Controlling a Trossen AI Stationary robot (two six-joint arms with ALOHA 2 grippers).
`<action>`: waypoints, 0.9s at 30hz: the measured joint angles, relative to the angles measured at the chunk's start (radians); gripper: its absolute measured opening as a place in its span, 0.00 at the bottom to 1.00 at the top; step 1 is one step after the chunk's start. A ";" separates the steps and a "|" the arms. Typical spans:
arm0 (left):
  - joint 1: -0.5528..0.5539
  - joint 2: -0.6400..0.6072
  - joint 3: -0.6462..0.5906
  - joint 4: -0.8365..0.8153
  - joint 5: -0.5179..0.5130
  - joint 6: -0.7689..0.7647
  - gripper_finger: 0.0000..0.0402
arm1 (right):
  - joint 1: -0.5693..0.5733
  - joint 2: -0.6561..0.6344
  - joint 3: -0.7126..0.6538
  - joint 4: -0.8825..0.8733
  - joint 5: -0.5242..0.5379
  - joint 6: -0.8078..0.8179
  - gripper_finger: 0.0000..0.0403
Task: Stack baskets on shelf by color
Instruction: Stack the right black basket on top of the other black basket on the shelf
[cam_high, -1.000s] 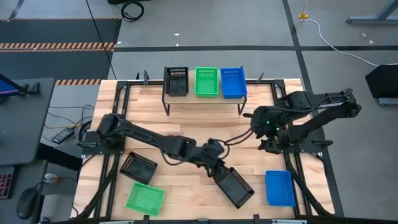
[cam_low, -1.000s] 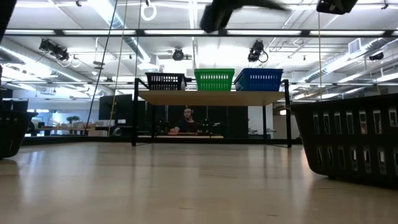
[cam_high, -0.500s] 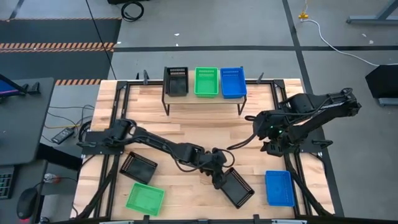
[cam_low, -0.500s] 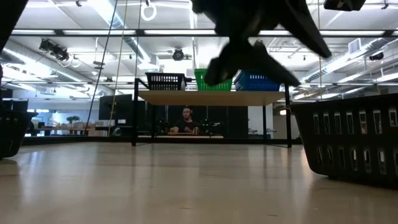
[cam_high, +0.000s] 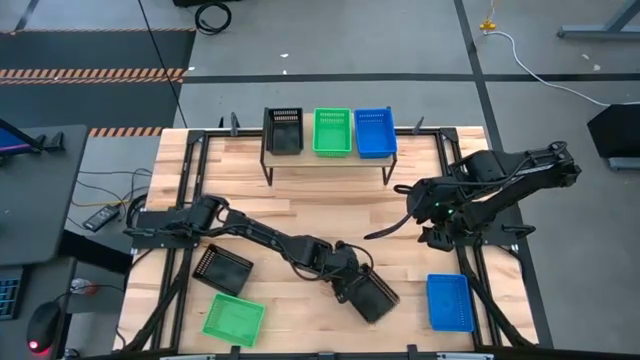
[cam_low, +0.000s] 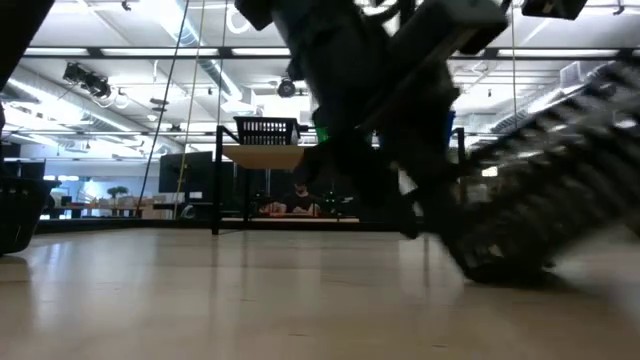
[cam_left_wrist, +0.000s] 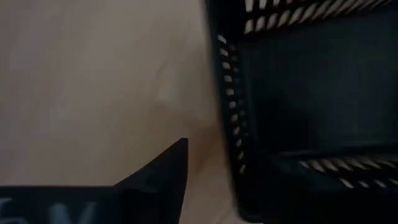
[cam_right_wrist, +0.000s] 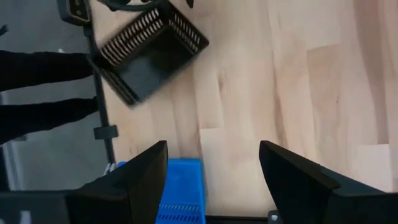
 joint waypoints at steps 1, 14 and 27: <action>0.002 0.000 0.000 -0.026 0.005 0.007 0.38 | 0.000 0.000 0.000 0.000 0.010 0.000 0.64; 0.029 -0.022 0.055 -0.202 0.059 0.155 0.10 | 0.000 0.000 0.000 -0.003 0.079 0.001 0.64; 0.168 -0.091 0.090 -0.615 -0.090 0.393 0.10 | 0.000 0.000 0.000 0.012 0.180 0.028 0.64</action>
